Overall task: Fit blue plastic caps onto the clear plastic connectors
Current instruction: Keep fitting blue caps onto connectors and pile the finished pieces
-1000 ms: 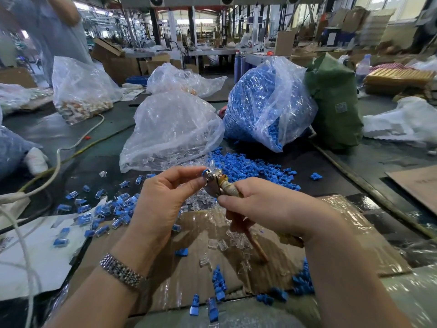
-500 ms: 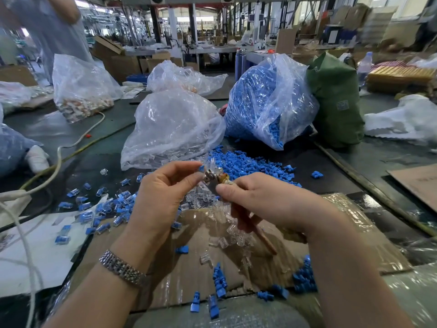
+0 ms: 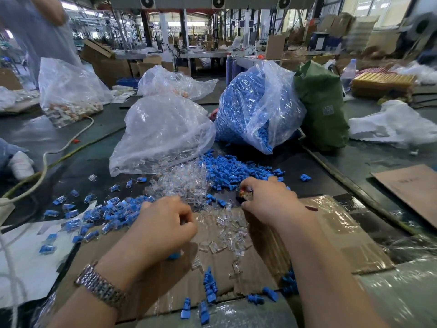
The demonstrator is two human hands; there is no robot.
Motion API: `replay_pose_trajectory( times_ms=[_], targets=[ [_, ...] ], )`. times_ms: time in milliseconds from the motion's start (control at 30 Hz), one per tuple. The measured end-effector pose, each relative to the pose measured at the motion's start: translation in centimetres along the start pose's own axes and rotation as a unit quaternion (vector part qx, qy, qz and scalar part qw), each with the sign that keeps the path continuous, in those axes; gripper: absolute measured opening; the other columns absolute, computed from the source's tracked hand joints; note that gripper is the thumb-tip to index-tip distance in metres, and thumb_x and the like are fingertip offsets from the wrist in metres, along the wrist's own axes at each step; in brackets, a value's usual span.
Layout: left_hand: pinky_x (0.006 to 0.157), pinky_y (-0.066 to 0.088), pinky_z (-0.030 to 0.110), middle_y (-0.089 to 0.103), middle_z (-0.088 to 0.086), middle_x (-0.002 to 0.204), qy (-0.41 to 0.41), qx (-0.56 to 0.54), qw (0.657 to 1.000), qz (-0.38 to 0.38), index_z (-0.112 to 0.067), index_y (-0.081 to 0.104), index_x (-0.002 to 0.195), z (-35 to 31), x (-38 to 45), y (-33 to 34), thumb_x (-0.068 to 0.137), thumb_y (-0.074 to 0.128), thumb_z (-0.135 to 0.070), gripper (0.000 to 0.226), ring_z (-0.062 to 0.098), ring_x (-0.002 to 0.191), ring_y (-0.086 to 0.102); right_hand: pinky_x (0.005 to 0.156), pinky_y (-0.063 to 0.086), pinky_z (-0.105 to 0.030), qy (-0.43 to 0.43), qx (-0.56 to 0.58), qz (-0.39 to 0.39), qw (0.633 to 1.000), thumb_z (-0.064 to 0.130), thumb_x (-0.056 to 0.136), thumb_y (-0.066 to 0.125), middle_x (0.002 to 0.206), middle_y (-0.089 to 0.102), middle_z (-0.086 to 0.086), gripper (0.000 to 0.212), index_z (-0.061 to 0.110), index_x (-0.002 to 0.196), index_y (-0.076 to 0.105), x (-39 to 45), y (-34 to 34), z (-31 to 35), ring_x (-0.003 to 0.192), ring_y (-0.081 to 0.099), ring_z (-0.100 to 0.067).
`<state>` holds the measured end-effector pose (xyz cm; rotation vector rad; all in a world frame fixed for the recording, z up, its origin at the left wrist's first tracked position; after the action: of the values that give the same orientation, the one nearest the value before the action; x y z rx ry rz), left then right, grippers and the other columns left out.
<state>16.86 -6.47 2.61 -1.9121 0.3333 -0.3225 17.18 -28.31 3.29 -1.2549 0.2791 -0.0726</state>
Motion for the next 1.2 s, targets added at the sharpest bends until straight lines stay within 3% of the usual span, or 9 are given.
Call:
replay_pose_trajectory(
  times_ms=[100, 200, 267, 400, 667, 800, 900, 1067, 1200],
  targets=[
    [0.085, 0.026, 0.034, 0.055, -0.011, 0.083, -0.002, 0.007, 1.000, 0.029, -0.031, 0.058, 0.069, 0.2, -0.2, -0.2, 0.072, 0.045, -0.056, 0.028, -0.002, 0.083, 0.049, 0.108, 0.035, -0.058, 0.010, -0.012, -0.020, 1.000, 0.048, 0.098, 0.055, 0.135, 0.041, -0.013, 0.035, 0.039, 0.132, 0.051, 0.1, 0.0, 0.4, 0.127, 0.041, -0.038],
    [0.087, 0.026, 0.034, 0.052, -0.015, 0.083, 0.020, 0.027, 0.999, -0.035, -0.035, 0.059, 0.075, -0.2, -0.1, -0.2, 0.075, 0.044, -0.062, 0.031, -0.004, 0.087, 0.047, 0.107, 0.031, -0.060, -0.003, -0.029, -0.078, 0.997, 0.056, 0.097, 0.054, 0.135, 0.041, -0.011, 0.039, 0.033, 0.129, 0.058, 0.3, -0.1, 1.3, 0.131, 0.034, -0.036],
    [0.095, 0.026, 0.035, 0.049, -0.021, 0.095, 0.050, 0.036, 0.995, -0.079, -0.043, 0.063, 0.099, -1.1, 0.3, 0.1, 0.091, 0.052, -0.049, 0.015, 0.001, 0.101, 0.048, 0.103, 0.032, -0.057, -0.043, -0.029, -0.124, 0.991, 0.057, 0.096, 0.057, 0.129, 0.047, -0.007, 0.040, 0.030, 0.124, 0.064, 0.6, -0.2, 2.4, 0.128, 0.035, -0.032],
    [0.091, 0.023, 0.034, 0.043, -0.018, 0.117, 0.081, 0.088, 0.991, -0.067, -0.045, 0.050, 0.141, -2.1, 1.5, 1.6, 0.099, 0.044, -0.039, 0.042, 0.008, 0.117, 0.040, 0.098, 0.032, -0.051, -0.089, -0.084, -0.118, 0.985, 0.043, 0.097, 0.062, 0.124, 0.055, -0.004, 0.029, 0.026, 0.120, 0.069, 1.1, 1.0, 4.6, 0.126, 0.036, -0.027],
    [0.085, 0.021, 0.028, 0.045, -0.022, 0.102, 0.083, 0.056, 0.991, -0.094, -0.037, 0.065, 0.118, -1.5, 1.9, 2.2, 0.100, 0.055, -0.041, 0.021, 0.005, 0.109, 0.051, 0.102, 0.031, -0.053, -0.111, -0.087, -0.113, 0.983, 0.019, 0.097, 0.059, 0.111, 0.064, -0.002, 0.016, 0.023, 0.109, 0.069, 1.2, 1.8, 5.4, 0.122, 0.040, -0.027],
    [0.081, 0.041, 0.011, 0.062, -0.022, 0.090, 0.059, -0.066, 0.987, -0.131, -0.029, 0.071, 0.103, -1.2, 1.5, 1.0, 0.095, 0.069, -0.027, 0.009, -0.007, 0.080, 0.059, 0.100, 0.039, -0.049, -0.115, 0.015, -0.113, 0.987, 0.022, 0.100, 0.053, 0.104, 0.067, -0.001, 0.009, 0.021, 0.104, 0.062, 0.8, 0.6, 4.7, 0.107, 0.055, -0.026],
    [0.061, 0.049, 0.010, 0.072, -0.004, 0.075, 0.000, -0.268, 0.955, -0.131, -0.021, 0.071, 0.088, -0.4, 1.3, 0.0, 0.088, 0.076, -0.012, 0.010, -0.004, 0.068, 0.066, 0.087, 0.052, -0.034, -0.149, 0.224, -0.098, 0.958, 0.025, 0.096, 0.067, 0.093, 0.071, 0.003, 0.006, 0.020, 0.096, 0.071, 0.2, -0.6, 3.7, 0.091, 0.064, -0.015],
    [0.072, 0.056, 0.025, 0.078, 0.007, 0.099, -0.050, -0.543, 0.836, -0.060, -0.025, 0.077, 0.092, 0.6, 1.4, -0.4, 0.075, 0.079, -0.021, 0.018, 0.019, 0.086, 0.074, 0.070, 0.045, -0.013, -0.212, 0.406, -0.060, 0.887, 0.016, 0.090, 0.076, 0.077, 0.074, 0.008, 0.006, 0.020, 0.092, 0.080, -0.6, -1.6, 2.7, 0.069, 0.062, 0.003],
    [0.073, 0.058, 0.022, 0.076, 0.016, 0.109, -0.047, -0.628, 0.776, -0.013, -0.016, 0.078, 0.105, 0.7, 1.4, -0.1, 0.080, 0.076, -0.018, 0.025, 0.021, 0.091, 0.074, 0.070, 0.055, -0.023, -0.270, 0.429, -0.075, 0.859, 0.012, 0.083, 0.083, 0.079, 0.075, -0.001, 0.009, 0.016, 0.088, 0.076, -1.3, -1.9, 3.5, 0.072, 0.068, -0.012]
  ],
)
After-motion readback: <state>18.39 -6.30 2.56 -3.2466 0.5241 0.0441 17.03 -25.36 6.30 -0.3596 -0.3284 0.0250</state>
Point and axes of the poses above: each hand's wrist, its own x-axis towards the middle knuckle, its own y-axis out of the palm, z = x × y, the point moved 3 cm from there along x, towards the middle knuckle
